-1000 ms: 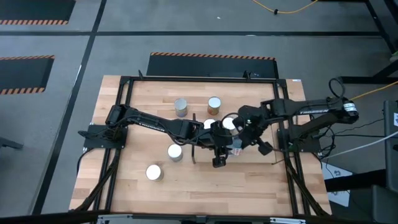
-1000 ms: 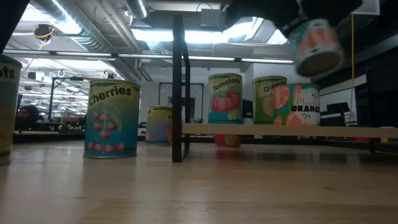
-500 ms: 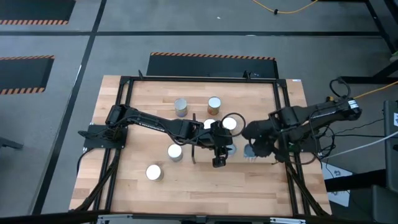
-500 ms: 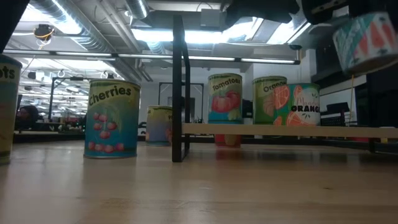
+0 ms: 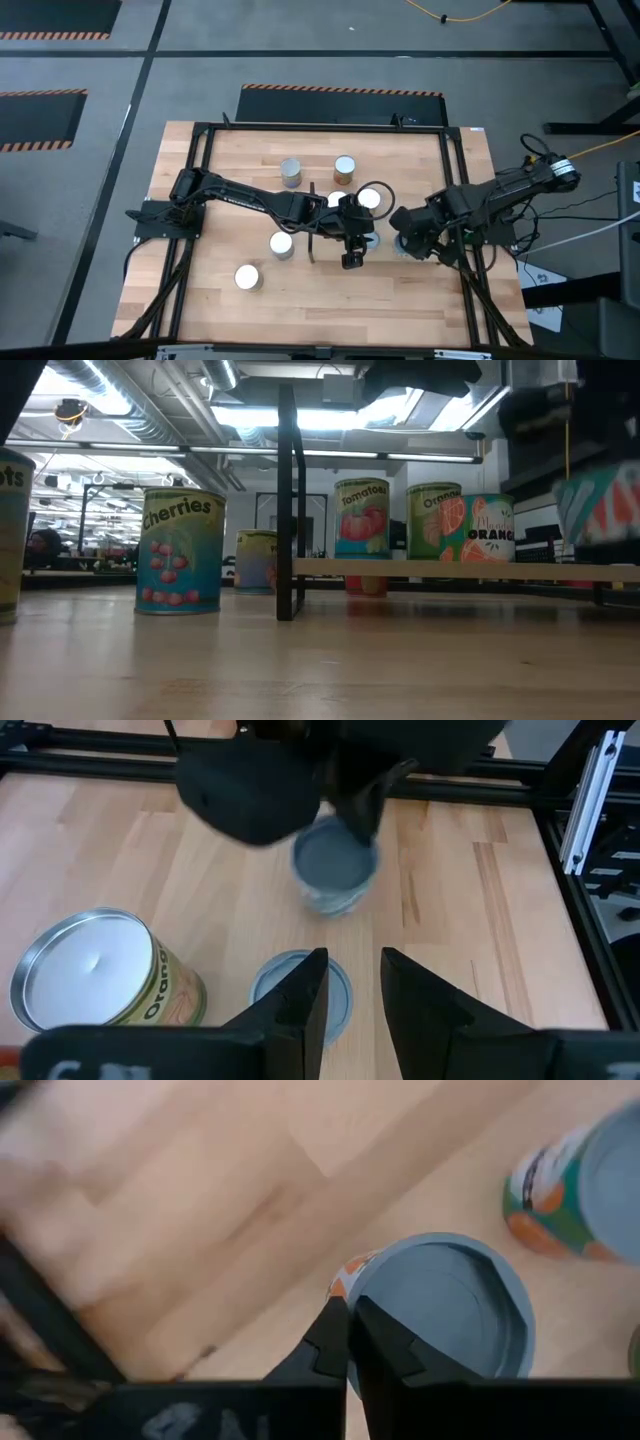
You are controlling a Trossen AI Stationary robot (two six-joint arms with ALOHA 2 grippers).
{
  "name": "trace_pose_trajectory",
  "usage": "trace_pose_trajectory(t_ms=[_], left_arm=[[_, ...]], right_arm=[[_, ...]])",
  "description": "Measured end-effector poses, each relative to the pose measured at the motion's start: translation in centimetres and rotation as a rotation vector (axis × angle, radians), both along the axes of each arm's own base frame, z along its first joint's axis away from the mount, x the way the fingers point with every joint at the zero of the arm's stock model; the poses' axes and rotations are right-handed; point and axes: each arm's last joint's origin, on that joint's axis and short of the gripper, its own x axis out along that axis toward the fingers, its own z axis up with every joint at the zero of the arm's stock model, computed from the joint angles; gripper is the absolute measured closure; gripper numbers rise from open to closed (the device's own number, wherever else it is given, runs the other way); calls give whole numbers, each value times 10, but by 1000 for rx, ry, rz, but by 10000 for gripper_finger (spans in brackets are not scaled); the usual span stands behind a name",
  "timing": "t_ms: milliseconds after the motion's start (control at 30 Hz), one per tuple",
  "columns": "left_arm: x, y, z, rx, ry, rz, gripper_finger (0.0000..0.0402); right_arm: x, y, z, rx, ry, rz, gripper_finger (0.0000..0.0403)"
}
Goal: Pick and place cans onto a shelf
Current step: Put the canned sliced carrots on the shelf
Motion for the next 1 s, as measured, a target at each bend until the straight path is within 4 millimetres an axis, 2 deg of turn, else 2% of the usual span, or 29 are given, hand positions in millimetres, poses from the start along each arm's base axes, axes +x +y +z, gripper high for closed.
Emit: trace_pose_trajectory(t_ms=[133,233,500,767,867,1000], left_arm=[[0,0,0,0,0,1,314],[0,0,0,0,0,0,314],[0,0,0,0,0,0,314],[0,0,0,0,0,0,314],[0,0,0,0,0,1,315],[0,0,0,0,0,0,315]], right_arm=[[-2,-3,-18,-68,-12,5,393],[-2,-3,-22,-63,-25,2,392],[7,0,-21,-14,-86,-104,390],[7,0,-21,-12,-91,-106,388],[7,0,-21,-12,-91,-106,375],[7,0,-21,-12,-91,-106,335]])
